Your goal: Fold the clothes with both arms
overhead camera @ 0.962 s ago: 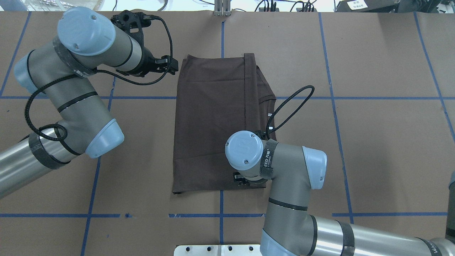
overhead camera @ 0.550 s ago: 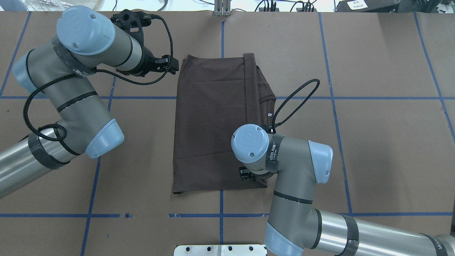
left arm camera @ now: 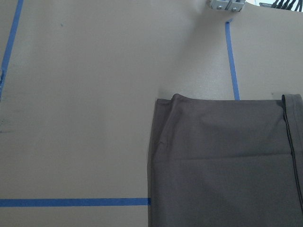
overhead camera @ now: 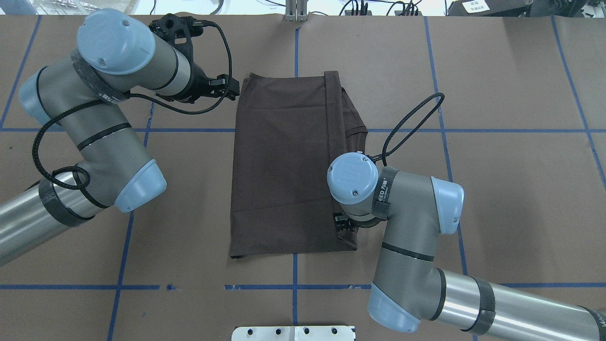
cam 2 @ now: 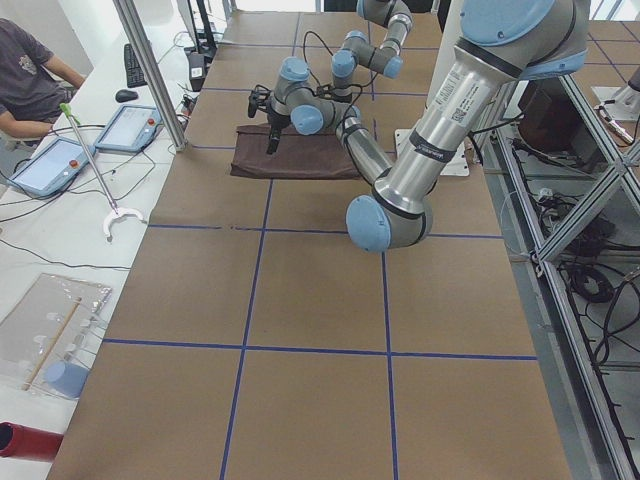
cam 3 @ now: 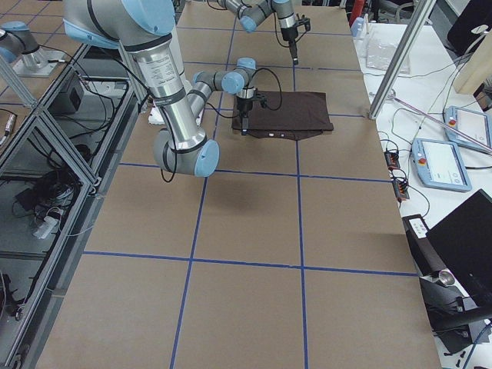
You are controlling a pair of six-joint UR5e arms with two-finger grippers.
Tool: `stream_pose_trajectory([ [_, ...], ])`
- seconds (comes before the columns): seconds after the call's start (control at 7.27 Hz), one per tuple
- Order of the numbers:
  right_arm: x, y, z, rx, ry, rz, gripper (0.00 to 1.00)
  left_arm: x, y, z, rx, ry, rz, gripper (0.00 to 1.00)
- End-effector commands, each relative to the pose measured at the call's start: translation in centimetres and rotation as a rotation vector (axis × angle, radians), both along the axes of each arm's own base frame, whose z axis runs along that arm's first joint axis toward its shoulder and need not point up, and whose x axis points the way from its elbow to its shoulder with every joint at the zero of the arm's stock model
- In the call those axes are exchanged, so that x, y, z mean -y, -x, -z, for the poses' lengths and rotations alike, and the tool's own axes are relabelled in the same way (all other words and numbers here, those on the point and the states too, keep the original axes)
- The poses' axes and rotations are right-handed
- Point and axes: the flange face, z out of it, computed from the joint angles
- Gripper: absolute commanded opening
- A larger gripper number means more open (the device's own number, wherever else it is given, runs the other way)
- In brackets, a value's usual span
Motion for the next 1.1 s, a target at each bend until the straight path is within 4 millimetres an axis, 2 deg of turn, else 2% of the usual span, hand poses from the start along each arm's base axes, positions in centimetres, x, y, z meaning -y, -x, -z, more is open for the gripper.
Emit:
stream_pose_trajectory([
  [0.0,-0.4,-0.9,0.1,0.026,-0.012,0.005,1.0,-0.1,-0.1,0.0,-0.001,0.002,0.0,1.0],
  [0.27,-0.6,-1.4,4.2,0.208,-0.103,0.021,1.0,0.0,0.0,0.0,0.0,-0.004,0.0,1.0],
  [0.55,-0.4,-1.1,6.1,0.37,-0.176,0.016,1.0,-0.1,-0.1,-0.2,0.001,-0.006,-0.003,1.0],
  [0.69,-1.0,-0.9,5.3,0.367,-0.19,0.019,1.0,0.0,0.0,-0.2,0.001,-0.005,-0.001,1.0],
  [0.82,-3.0,0.5,4.5,0.339,-0.235,0.029,0.97,-0.1,-0.2,-0.3,0.002,-0.004,-0.002,1.0],
  [0.96,-4.6,1.4,3.6,0.299,-0.337,0.075,0.89,-0.1,-0.2,-0.4,0.003,-0.006,-0.003,1.0],
])
